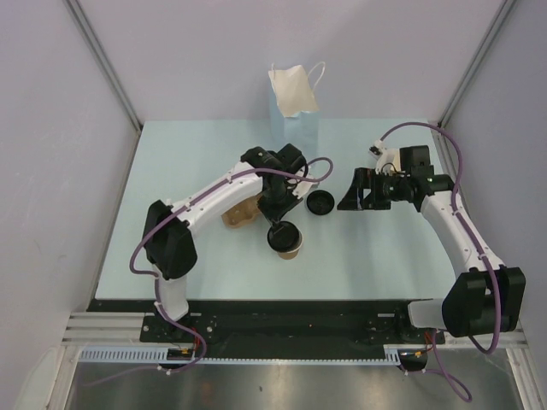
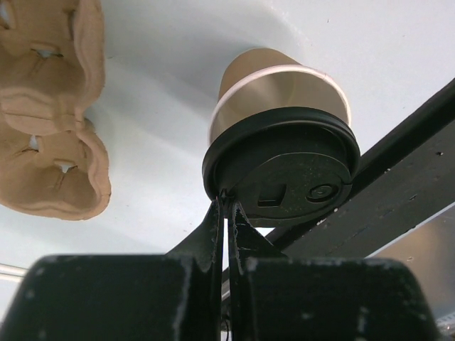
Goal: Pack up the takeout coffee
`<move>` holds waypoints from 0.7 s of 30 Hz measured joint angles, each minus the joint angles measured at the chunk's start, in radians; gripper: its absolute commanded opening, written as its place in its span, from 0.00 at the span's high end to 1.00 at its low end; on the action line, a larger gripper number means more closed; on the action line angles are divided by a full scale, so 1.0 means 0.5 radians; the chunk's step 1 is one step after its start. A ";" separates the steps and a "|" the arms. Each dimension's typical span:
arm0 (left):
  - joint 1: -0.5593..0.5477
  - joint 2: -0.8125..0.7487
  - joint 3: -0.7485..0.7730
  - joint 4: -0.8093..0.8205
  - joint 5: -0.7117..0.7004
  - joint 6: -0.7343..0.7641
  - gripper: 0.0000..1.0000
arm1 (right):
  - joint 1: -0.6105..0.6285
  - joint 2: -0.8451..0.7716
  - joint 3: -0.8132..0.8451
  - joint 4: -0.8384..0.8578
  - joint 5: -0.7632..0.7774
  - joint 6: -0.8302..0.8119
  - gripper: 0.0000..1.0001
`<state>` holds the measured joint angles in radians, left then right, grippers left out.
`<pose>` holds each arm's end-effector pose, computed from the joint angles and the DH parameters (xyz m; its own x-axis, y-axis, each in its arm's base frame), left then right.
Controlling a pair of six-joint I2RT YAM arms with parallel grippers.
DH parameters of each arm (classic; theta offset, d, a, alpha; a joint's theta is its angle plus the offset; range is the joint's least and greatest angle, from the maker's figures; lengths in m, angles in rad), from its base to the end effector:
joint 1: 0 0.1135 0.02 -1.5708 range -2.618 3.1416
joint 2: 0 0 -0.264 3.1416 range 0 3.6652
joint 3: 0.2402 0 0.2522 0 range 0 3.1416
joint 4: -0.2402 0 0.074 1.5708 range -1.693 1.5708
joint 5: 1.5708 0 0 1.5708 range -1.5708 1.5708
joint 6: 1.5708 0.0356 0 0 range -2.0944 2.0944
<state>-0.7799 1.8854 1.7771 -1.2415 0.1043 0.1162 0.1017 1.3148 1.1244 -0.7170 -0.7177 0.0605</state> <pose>0.2645 -0.2668 0.2910 -0.6060 0.7616 -0.2295 0.7912 0.6069 -0.0755 0.2634 0.0504 0.3020 -0.8114 -0.0370 -0.5833 -0.4311 0.7119 0.5545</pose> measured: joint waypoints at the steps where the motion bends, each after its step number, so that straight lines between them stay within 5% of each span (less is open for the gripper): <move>1: -0.007 0.014 0.000 -0.005 -0.004 0.002 1.00 | -0.003 0.000 -0.002 0.006 -0.006 0.002 0.00; 21: -0.020 0.185 0.146 -0.069 -0.019 0.049 1.00 | -0.083 0.000 -0.002 0.023 -0.082 -0.024 0.01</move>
<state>-0.7898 1.9778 1.8500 -1.2758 0.0948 0.1406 0.0601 1.3148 1.1233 -0.7055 -0.7586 0.0483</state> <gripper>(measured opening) 0.008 0.994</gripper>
